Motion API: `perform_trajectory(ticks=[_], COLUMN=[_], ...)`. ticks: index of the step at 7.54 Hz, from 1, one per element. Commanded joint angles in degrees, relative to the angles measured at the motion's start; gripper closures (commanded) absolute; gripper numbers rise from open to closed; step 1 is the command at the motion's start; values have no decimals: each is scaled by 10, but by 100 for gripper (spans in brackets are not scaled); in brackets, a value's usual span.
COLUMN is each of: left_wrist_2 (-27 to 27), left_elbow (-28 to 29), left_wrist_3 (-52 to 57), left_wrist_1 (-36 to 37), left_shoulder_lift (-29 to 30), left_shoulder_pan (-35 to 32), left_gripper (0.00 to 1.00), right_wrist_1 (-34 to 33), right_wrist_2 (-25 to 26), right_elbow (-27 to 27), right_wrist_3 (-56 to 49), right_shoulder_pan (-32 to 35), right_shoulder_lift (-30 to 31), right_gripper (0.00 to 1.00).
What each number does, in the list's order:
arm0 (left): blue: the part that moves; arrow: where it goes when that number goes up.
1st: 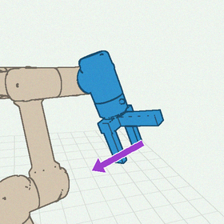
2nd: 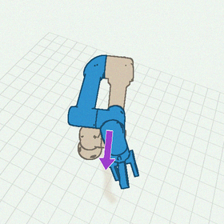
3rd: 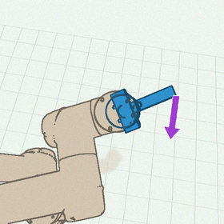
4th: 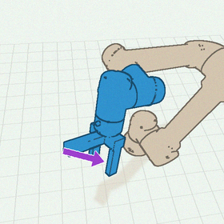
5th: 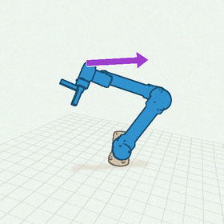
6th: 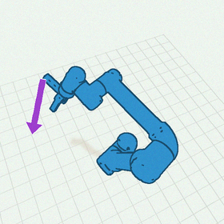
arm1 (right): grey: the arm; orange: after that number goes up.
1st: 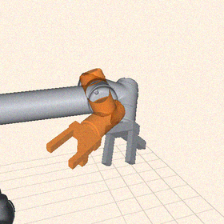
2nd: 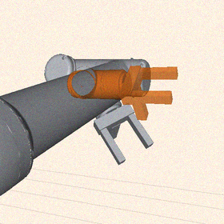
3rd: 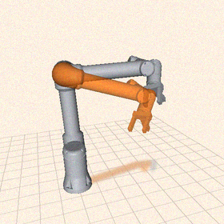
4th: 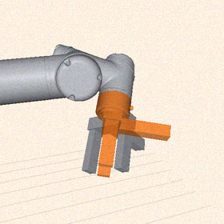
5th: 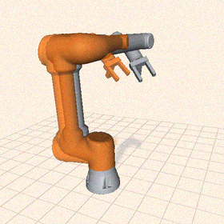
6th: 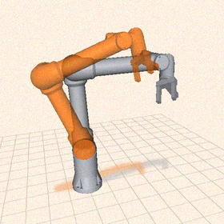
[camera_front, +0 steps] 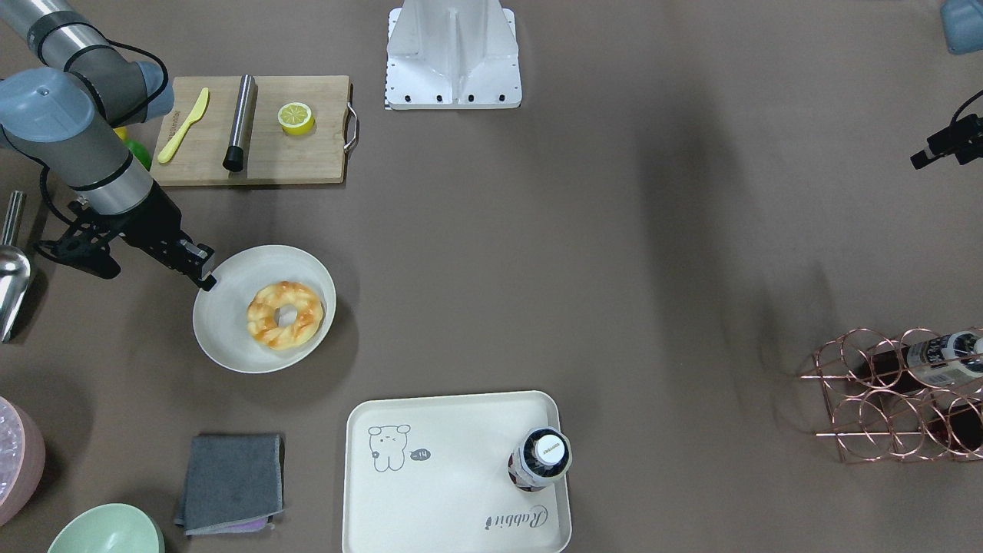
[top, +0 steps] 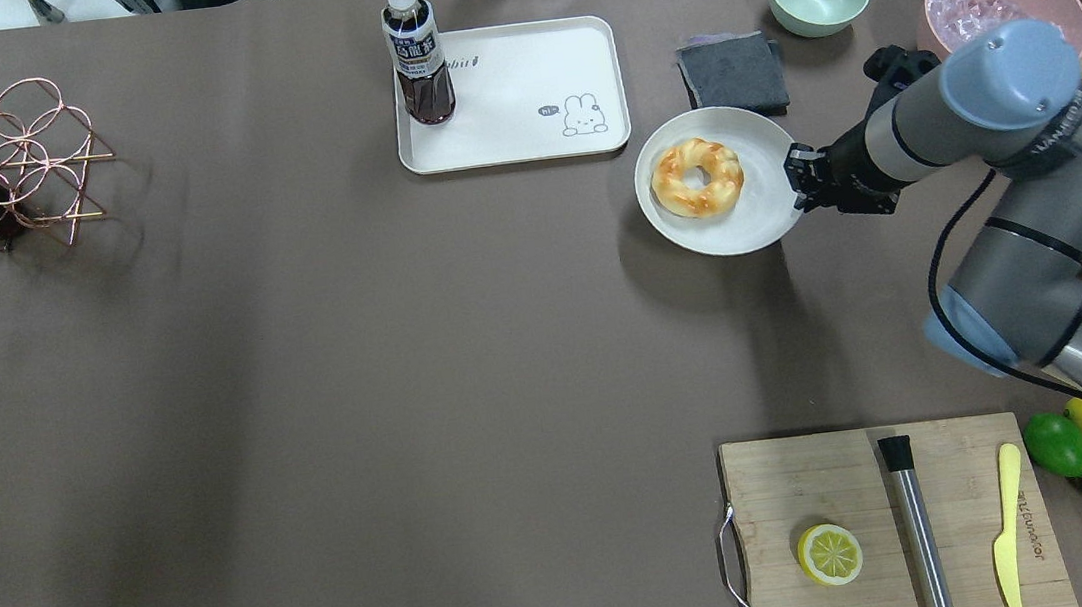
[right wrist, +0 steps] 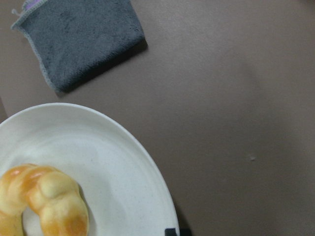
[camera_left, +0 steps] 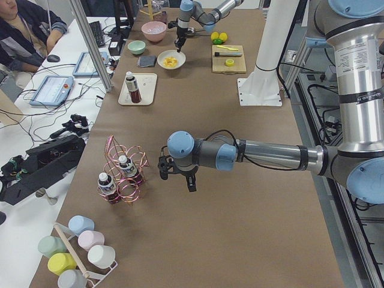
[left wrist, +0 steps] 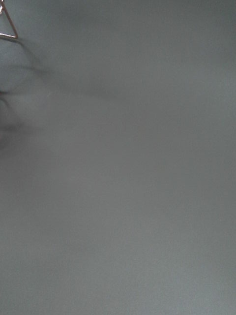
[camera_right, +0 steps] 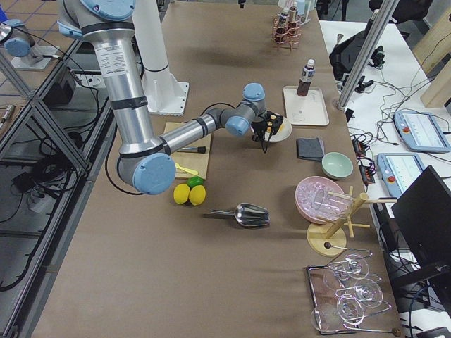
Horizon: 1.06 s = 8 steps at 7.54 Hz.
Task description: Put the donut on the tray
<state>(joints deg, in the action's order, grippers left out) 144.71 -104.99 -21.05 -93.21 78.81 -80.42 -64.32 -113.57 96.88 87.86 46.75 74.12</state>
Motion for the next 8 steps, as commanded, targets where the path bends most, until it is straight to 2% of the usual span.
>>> perform_trajectory(ticks=[1, 5, 8], left_wrist_2=[-2, -4, -5], left_elbow=[-15, -23, -26], left_wrist_3=[0, -1, -1], left_wrist_1=[0, 0, 0], left_shoulder_lift=[2, 3, -1], left_shoulder_pan=[-2, -6, -7], left_gripper=[2, 2, 2], right_wrist_1=[-43, -45, -43], right_wrist_2=[-4, -3, 22], right_elbow=[-109, -232, -324], right_wrist_3=[2, 49, 99], right_shoulder_pan=[5, -3, -11], right_shoulder_lift=[-113, -242, -323], right_gripper=[100, 100, 100])
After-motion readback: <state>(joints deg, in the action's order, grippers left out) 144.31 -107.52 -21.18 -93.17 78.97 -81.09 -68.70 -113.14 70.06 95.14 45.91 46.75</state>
